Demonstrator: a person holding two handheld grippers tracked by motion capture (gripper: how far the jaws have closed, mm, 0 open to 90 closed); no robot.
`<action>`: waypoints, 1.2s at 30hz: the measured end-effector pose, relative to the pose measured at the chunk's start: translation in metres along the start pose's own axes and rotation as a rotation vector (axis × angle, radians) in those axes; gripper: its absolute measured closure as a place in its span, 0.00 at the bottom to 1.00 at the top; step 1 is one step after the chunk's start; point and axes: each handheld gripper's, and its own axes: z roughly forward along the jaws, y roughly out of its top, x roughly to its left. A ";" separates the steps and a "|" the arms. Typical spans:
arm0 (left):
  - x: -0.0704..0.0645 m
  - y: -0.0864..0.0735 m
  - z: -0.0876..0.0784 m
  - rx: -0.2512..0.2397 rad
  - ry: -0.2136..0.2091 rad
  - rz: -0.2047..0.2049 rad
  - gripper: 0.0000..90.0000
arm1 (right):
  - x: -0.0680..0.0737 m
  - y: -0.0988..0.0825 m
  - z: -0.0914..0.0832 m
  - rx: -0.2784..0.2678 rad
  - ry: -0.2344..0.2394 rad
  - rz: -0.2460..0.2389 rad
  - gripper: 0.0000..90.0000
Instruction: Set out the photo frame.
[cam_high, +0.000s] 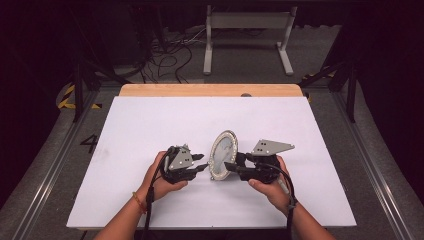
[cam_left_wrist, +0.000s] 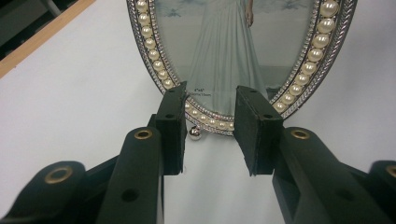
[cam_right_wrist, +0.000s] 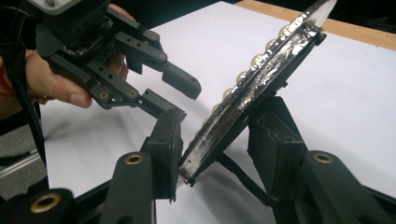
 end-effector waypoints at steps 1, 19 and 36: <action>0.000 0.000 0.000 -0.001 0.000 -0.004 0.72 | -0.001 0.001 0.000 0.008 0.001 -0.017 0.62; 0.004 -0.001 -0.002 -0.031 0.032 -0.044 0.61 | -0.009 -0.005 0.001 0.002 -0.042 -0.020 0.56; 0.002 -0.004 0.000 -0.022 0.023 -0.055 0.50 | -0.010 -0.015 0.010 -0.018 0.001 0.008 0.70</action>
